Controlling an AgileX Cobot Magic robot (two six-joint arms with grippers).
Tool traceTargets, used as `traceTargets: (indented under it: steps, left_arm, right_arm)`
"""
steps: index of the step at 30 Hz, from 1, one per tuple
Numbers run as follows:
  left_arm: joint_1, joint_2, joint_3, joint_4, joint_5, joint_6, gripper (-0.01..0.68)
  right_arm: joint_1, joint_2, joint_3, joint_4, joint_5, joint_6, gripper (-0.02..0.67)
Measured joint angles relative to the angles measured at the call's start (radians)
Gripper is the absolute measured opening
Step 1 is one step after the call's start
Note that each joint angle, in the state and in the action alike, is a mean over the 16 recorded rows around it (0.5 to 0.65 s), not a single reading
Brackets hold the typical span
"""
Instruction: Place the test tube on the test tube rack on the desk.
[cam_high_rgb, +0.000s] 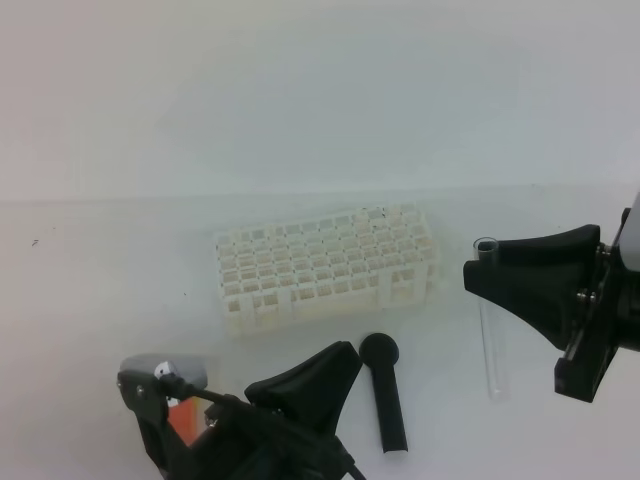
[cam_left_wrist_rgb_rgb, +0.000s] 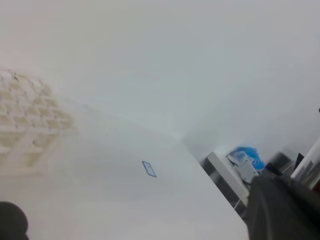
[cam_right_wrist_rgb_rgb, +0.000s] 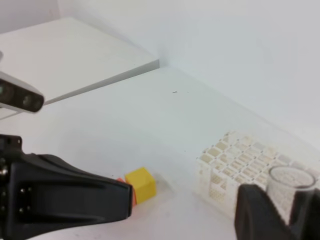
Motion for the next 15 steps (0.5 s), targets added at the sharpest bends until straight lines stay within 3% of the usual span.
traceTargets:
  steps: [15]
  left_arm:
    - [0.0,-0.014,0.003,-0.011,0.004,0.001,-0.001]
  right_arm:
    - [0.0,0.0,0.0,0.0,0.002,-0.019,0.127]
